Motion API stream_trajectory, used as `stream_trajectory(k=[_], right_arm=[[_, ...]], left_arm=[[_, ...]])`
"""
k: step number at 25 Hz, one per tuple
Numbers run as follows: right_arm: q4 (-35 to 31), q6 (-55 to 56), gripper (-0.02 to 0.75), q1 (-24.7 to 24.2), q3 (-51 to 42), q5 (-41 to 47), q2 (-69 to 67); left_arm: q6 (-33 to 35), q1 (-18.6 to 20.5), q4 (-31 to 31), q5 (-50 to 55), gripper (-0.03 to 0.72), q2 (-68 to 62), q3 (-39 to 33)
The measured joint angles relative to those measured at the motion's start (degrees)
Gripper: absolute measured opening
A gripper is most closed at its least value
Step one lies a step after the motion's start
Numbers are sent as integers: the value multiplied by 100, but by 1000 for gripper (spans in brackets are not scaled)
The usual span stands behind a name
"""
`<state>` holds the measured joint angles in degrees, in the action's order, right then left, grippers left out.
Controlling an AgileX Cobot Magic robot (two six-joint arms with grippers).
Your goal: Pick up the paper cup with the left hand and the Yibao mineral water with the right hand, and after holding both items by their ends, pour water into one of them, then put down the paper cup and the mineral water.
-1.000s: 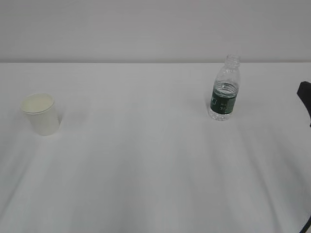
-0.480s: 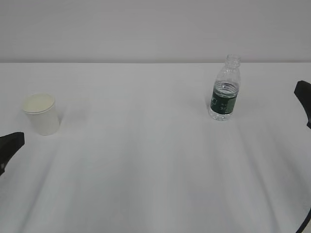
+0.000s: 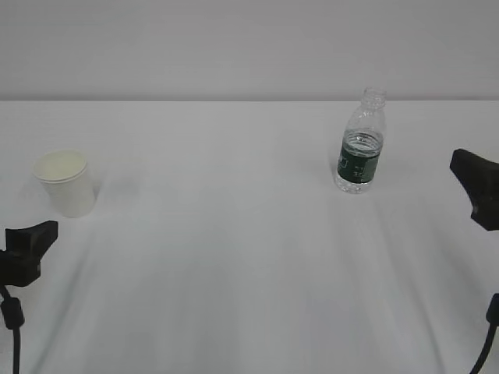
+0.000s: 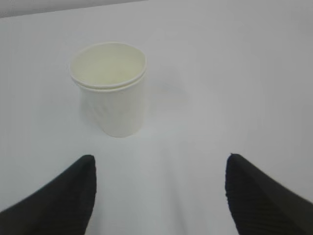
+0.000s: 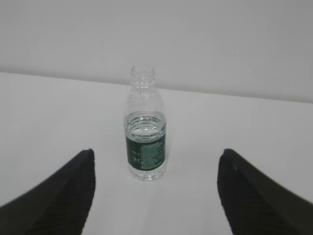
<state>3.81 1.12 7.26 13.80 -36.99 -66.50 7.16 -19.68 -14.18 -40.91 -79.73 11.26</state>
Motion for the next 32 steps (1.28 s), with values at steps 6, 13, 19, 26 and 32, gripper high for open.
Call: stream_trajectory(k=[6,13,19,26,32], right_arm=[[526,167,592,0,0,-933,-939],[580,269,592,0,0,-2442,-2266],[557,382,592,0,20,-2785,-2985],[103,276,592,0,34,-2787,-3175],[-123,79,592,0,83,-2797,-3184]], left_arm=[[-100,0,-388,-1321,593,-775,0],[-674,0,-431,-1852,593,-1464,33],[-836,144,-125,-1889,593,-1547,40],[-849,848,668,-1946,593,-1547,46],[-849,1078,855,-2016,593,-1573,46]])
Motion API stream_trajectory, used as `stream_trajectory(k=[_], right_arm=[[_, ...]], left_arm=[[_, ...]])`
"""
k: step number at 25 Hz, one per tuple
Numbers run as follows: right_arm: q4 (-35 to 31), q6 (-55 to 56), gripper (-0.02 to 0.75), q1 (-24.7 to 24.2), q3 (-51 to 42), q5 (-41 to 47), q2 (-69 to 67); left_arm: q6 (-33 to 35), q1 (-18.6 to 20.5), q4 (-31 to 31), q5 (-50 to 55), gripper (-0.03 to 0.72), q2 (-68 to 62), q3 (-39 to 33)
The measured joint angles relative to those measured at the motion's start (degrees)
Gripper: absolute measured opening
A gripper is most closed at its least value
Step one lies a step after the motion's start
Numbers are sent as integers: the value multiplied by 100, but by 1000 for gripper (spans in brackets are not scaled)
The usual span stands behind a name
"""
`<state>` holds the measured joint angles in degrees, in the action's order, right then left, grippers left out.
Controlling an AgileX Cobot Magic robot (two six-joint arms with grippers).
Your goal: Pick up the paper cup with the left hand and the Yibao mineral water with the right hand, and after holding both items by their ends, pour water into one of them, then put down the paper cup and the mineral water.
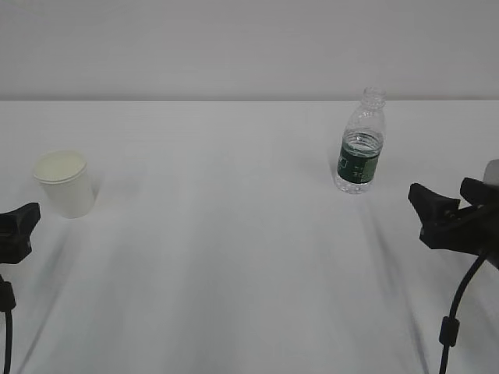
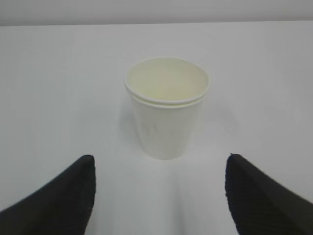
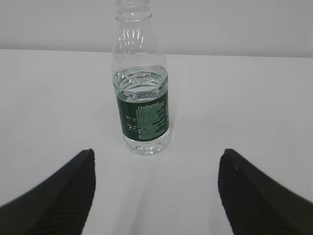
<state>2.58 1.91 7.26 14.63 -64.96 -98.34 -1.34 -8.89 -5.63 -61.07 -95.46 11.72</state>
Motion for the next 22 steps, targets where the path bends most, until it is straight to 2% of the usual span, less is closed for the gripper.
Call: stream_trajectory(k=[5,10,22], right_arm=[[-11,-191,592,0,233,-14,-169],[242,-544,592,0,428,-39,-464],[302,-604,592,0,716,-50,-1052]], left_arm=[[0,0,28,-198,593,-439,9],[0,0,50,-426,593,-860,32],[134,0,159,-471,593,-1204,119]])
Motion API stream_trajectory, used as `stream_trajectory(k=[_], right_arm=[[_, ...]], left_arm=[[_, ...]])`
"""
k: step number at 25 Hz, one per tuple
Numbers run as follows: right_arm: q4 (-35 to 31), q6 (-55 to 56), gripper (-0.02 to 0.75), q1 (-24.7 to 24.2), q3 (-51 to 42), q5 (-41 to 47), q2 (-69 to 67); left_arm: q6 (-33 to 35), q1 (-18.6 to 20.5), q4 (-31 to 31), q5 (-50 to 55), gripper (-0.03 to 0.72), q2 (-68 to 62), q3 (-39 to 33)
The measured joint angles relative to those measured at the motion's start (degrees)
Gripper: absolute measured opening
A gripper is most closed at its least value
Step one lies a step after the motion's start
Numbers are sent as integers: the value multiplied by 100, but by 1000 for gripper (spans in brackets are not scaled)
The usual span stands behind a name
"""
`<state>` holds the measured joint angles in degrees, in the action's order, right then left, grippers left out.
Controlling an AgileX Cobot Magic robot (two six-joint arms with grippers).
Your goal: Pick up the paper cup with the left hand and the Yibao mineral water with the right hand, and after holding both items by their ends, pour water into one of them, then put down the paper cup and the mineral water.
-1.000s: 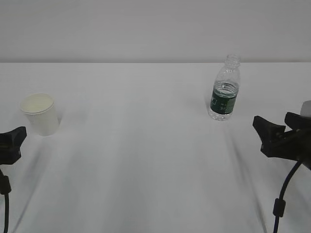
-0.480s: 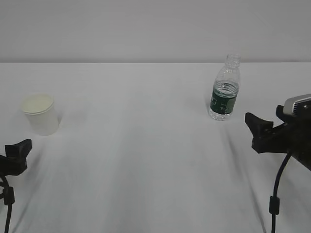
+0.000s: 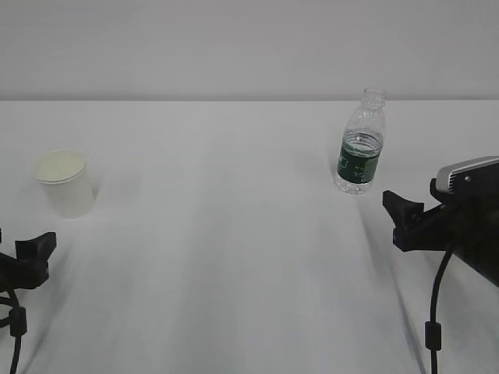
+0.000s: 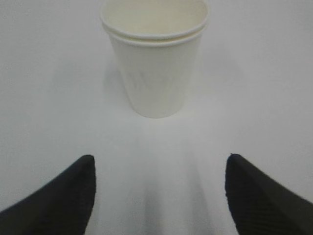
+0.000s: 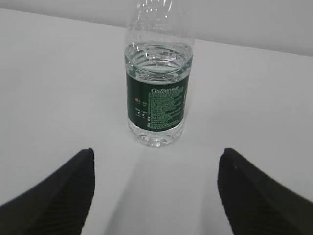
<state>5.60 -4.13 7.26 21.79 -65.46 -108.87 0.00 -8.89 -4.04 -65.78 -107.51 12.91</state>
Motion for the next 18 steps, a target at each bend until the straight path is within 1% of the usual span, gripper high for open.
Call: stream_trajectory(k=[3,8,12,18], right_arm=[[12,-7,592,0,46,0,-20],[24,-7,592,0,60,0,-26],[24,-7,592,0,60,0,-26],[24,-7,592,0,106,0,-77]], left_arm=[[0,0,142,0,593,-160,234],[0,0,165,0,593,-300,690],[0,0,155,0,593,-434,922],[-284,0,155,0,593,-665,1104]])
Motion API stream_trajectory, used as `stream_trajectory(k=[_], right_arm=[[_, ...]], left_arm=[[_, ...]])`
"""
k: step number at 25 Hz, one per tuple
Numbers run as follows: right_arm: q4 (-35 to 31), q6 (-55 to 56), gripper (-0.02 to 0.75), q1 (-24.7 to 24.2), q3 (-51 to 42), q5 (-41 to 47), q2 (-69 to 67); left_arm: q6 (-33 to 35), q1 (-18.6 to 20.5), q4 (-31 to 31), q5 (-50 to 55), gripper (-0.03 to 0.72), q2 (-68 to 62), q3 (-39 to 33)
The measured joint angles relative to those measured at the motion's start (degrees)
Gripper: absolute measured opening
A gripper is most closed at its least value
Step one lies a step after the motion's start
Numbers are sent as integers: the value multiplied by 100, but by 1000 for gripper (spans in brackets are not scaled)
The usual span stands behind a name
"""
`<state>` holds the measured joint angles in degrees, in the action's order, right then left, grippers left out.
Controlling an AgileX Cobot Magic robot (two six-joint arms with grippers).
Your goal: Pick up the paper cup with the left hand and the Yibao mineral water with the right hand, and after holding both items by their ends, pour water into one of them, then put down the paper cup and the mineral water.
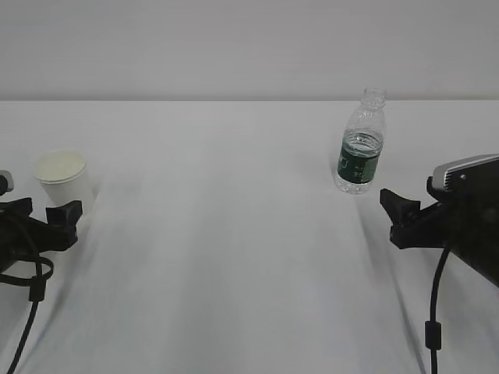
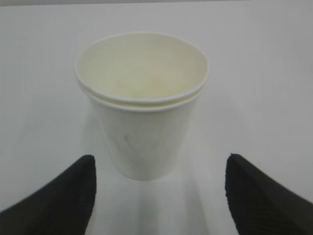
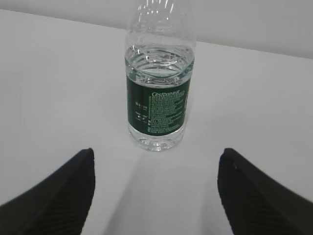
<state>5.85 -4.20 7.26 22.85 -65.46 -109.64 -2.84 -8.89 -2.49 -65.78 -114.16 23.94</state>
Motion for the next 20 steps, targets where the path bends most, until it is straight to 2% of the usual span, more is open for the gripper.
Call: stream_trajectory(k=[15,20], right_arm=[[25,0,592,0,461,-21,-472],[95,0,592,0,645,-21,-663]], left_arm=[[-48,0,-11,0,593,-473,447],[-48,135,-31,0,593,-481,471]])
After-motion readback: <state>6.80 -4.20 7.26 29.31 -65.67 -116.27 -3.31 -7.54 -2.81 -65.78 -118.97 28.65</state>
